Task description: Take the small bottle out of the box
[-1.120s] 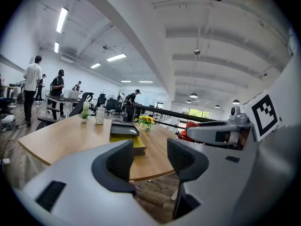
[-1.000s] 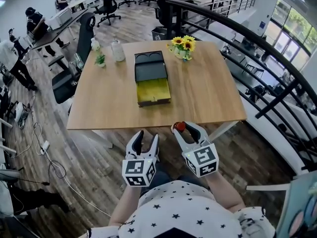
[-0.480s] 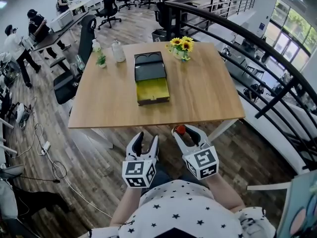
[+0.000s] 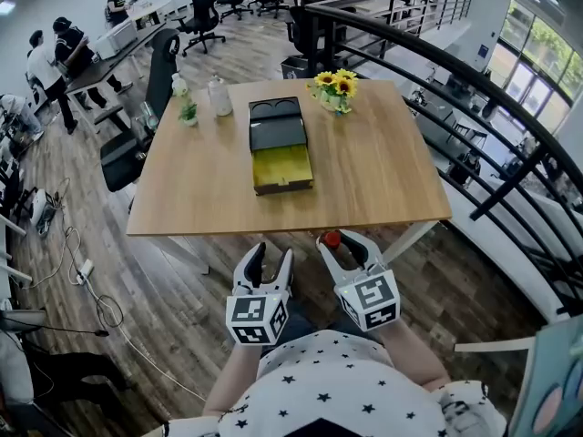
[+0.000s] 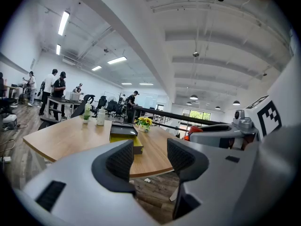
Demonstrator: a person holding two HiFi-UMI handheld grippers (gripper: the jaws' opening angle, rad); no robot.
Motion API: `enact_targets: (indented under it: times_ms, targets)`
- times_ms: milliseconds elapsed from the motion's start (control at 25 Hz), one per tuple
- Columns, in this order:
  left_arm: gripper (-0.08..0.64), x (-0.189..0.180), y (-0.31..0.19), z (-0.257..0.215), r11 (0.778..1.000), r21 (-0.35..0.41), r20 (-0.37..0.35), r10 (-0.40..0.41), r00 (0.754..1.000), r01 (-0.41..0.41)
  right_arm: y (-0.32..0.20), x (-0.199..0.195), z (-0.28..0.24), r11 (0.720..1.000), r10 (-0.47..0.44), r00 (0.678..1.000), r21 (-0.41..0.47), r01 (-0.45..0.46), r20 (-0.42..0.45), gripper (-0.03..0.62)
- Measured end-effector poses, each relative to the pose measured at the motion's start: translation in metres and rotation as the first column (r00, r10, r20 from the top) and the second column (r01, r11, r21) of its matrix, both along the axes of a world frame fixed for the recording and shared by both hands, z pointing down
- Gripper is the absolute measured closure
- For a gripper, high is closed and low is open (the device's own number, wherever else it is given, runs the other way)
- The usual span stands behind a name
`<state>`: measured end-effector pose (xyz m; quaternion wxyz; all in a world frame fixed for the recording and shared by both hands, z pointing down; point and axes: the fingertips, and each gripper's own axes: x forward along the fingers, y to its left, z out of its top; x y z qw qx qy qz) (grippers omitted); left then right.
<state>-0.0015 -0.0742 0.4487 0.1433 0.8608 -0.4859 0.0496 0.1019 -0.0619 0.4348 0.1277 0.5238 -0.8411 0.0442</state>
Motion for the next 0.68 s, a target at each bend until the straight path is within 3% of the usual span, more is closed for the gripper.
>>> enact_targets:
  times_ms: [680]
  targets:
    - [0.345,-0.006,-0.007,0.003,1.0,-0.007,-0.007,-0.002,1.0,0.002,-0.011,-0.009,-0.002,1.0,-0.014,1.0,0.006,0.014,0.017,0.449]
